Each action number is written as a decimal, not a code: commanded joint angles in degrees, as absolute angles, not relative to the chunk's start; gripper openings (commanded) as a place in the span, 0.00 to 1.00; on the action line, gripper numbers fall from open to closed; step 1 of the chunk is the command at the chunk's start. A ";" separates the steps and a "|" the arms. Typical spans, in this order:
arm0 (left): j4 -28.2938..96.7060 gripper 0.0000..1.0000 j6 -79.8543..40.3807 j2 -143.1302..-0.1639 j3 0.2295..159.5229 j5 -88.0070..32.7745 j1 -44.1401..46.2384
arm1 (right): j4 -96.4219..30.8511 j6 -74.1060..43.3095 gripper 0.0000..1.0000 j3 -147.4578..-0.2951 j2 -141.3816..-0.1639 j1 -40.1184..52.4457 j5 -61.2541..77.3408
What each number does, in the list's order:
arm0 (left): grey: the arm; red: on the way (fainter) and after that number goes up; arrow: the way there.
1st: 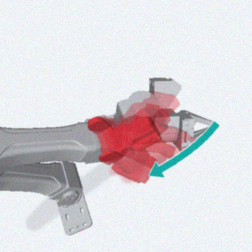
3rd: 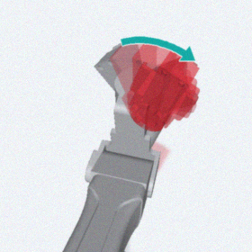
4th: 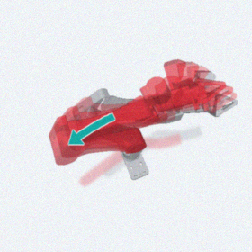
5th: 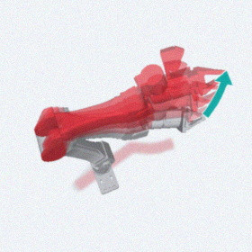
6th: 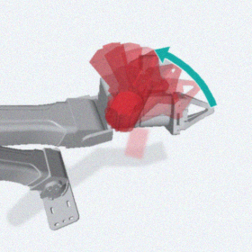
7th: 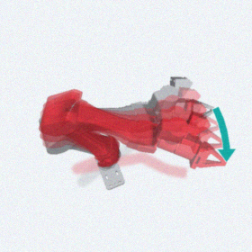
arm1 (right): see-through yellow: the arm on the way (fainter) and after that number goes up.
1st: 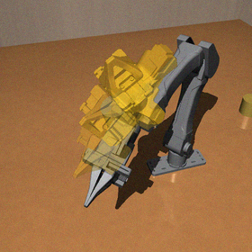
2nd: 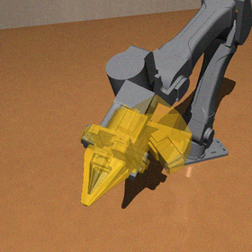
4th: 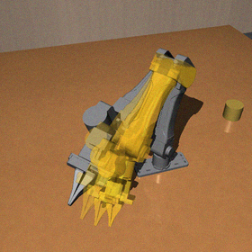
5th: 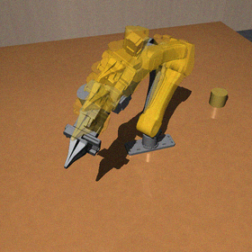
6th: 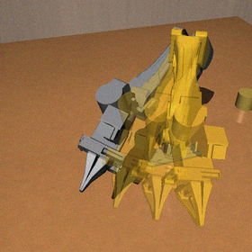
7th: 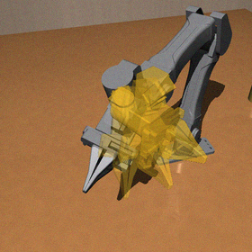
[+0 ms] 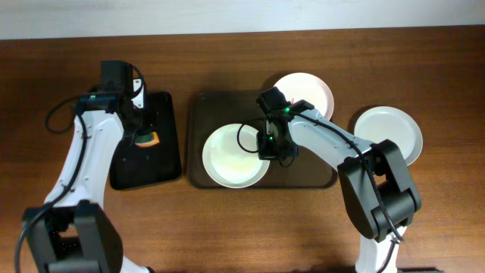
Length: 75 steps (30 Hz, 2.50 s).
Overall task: Clean dirty plates on tray and stack at the side
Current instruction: 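Return the sponge to the black tray with the left gripper, then carry the cleaned plate right and stack it on the cleaned plate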
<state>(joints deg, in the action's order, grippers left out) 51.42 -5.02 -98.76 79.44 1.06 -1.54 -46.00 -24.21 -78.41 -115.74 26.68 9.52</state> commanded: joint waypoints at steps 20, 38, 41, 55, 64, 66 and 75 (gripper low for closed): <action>48.82 0.56 -6.76 -109.19 79.53 5.78 -1.72 | -46.70 -23.83 0.04 -77.89 -115.77 27.00 8.40; 42.59 0.53 -6.81 -113.16 79.53 5.82 -1.72 | -46.68 -24.05 0.04 -77.89 -115.77 27.00 8.62; 42.76 0.53 -6.81 -115.28 79.53 5.78 -1.65 | -46.65 -24.03 0.04 -77.91 -115.77 27.00 8.62; 42.33 0.34 -6.79 -115.50 79.53 5.63 -1.67 | -47.77 -22.68 0.04 -80.07 -108.73 27.00 4.56; 46.81 0.72 -6.79 -115.52 79.53 5.89 -1.67 | -49.67 -14.76 0.04 -80.07 -100.07 27.00 -8.58; 47.00 0.56 -6.79 -115.50 79.53 5.78 -1.65 | -49.69 -13.39 0.04 -80.07 -98.28 27.00 -10.41; 46.00 0.64 -6.76 -117.27 79.53 5.41 -1.17 | -49.89 -8.12 0.04 -80.07 -93.34 29.08 -24.16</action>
